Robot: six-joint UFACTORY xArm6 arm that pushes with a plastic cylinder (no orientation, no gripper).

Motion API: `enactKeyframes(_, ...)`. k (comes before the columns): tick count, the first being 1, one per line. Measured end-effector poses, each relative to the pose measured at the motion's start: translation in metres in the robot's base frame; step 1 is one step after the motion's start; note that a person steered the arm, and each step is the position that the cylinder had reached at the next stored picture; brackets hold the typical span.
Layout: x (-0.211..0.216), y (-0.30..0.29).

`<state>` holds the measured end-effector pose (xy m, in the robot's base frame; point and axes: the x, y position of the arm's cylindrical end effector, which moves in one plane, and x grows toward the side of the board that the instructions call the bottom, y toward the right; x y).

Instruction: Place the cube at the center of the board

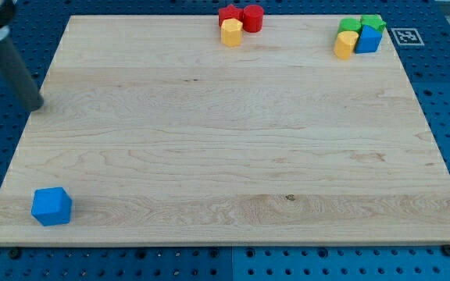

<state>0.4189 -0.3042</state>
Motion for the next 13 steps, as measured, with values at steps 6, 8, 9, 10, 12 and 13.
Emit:
enactKeyframes(6, 0.195, 0.106)
enactKeyframes(8, 0.158, 0.115)
enactKeyframes(9, 0.16, 0.153)
enactKeyframes(10, 0.157, 0.164)
enactKeyframes(12, 0.154, 0.176)
enactKeyframes(13, 0.146, 0.21)
